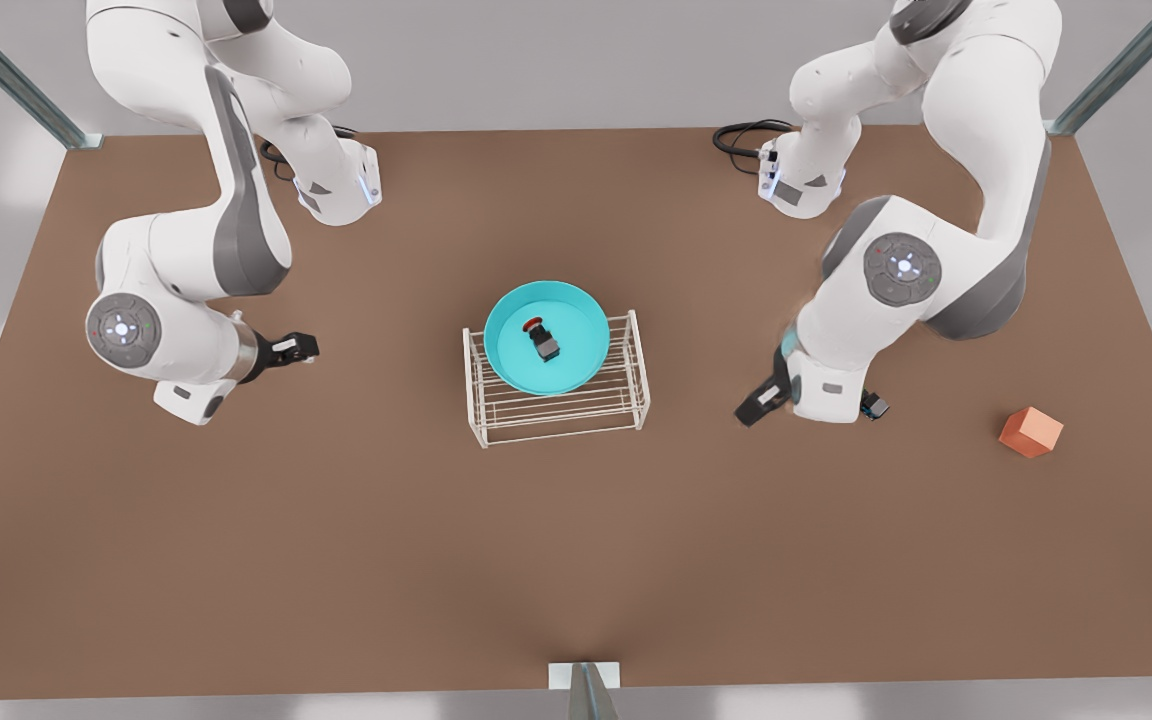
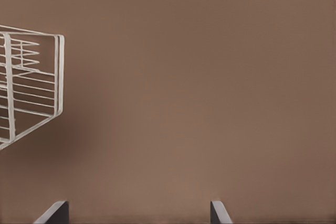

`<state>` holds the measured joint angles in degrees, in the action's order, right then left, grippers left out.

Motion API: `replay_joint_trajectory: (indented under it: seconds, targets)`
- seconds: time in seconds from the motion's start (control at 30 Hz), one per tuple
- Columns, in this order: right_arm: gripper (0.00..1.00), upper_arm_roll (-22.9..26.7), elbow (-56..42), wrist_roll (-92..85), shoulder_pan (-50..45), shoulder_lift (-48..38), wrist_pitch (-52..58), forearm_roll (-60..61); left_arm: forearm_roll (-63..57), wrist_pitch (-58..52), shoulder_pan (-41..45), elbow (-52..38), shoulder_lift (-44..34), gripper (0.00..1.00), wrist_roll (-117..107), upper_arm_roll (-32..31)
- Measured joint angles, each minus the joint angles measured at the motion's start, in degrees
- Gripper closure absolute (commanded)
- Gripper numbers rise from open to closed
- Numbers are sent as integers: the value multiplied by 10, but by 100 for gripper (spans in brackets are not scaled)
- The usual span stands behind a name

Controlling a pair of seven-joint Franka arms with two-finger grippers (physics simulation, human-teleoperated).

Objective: Place the plate on the shelf with right arm and place the red button switch in the plate with left arm

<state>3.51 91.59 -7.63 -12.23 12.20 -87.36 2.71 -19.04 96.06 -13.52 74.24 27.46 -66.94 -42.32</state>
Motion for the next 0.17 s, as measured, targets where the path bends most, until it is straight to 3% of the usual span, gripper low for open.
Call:
replay_joint_trajectory:
  seconds: [0.03,0.07,0.17]
  targets:
    - [0,0,0,2,0,2,2,1,45,-11,67,52,-60,0,35,159]
    - [0,0,0,5,-1,4,3,2,81,-7,108,122,-118,0,69,246]
    - [0,0,0,11,-1,5,7,4,143,-1,145,143,-155,0,159,323]
